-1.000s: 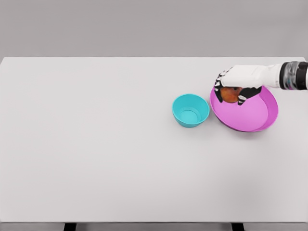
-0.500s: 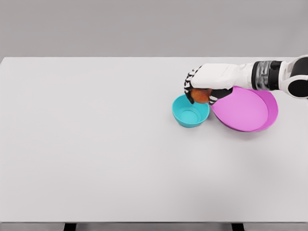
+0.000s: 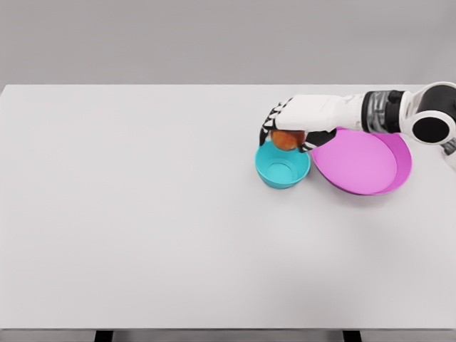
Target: Put the apple from the pink plate into the blue bowl with your right arm
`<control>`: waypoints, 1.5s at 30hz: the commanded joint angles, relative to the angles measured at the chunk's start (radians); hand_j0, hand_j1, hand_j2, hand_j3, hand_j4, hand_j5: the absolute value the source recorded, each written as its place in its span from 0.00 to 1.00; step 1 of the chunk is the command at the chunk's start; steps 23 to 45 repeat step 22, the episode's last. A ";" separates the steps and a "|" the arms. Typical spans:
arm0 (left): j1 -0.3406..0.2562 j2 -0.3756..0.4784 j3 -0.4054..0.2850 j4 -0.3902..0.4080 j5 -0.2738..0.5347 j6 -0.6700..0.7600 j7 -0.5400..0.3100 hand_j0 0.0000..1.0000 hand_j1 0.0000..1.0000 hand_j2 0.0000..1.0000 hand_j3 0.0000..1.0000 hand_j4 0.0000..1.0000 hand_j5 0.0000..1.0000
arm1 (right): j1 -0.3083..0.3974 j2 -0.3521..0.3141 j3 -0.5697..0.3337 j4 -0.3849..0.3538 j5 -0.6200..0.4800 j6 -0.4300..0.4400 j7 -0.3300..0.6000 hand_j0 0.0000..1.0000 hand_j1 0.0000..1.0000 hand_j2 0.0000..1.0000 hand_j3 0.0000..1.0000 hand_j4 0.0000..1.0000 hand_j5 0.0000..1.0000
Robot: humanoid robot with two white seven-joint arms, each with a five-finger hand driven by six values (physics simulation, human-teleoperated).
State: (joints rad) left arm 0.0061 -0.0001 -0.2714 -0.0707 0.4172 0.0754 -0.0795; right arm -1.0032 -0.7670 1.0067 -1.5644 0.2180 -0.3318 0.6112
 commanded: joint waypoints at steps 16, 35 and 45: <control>0.000 0.000 0.000 0.000 0.000 0.000 0.000 1.00 1.00 1.00 1.00 1.00 1.00 | 0.235 -0.319 -0.330 -0.128 -0.114 -0.274 0.000 1.00 1.00 1.00 1.00 1.00 1.00; -0.011 0.000 -0.002 -0.015 0.008 -0.002 -0.002 1.00 1.00 1.00 1.00 1.00 1.00 | 0.287 -0.328 -0.392 -0.129 -0.123 -0.266 0.000 1.00 1.00 1.00 1.00 1.00 1.00; -0.011 0.000 -0.002 -0.015 0.008 -0.002 -0.002 1.00 1.00 1.00 1.00 1.00 1.00 | 0.287 -0.328 -0.392 -0.129 -0.123 -0.266 0.000 1.00 1.00 1.00 1.00 1.00 1.00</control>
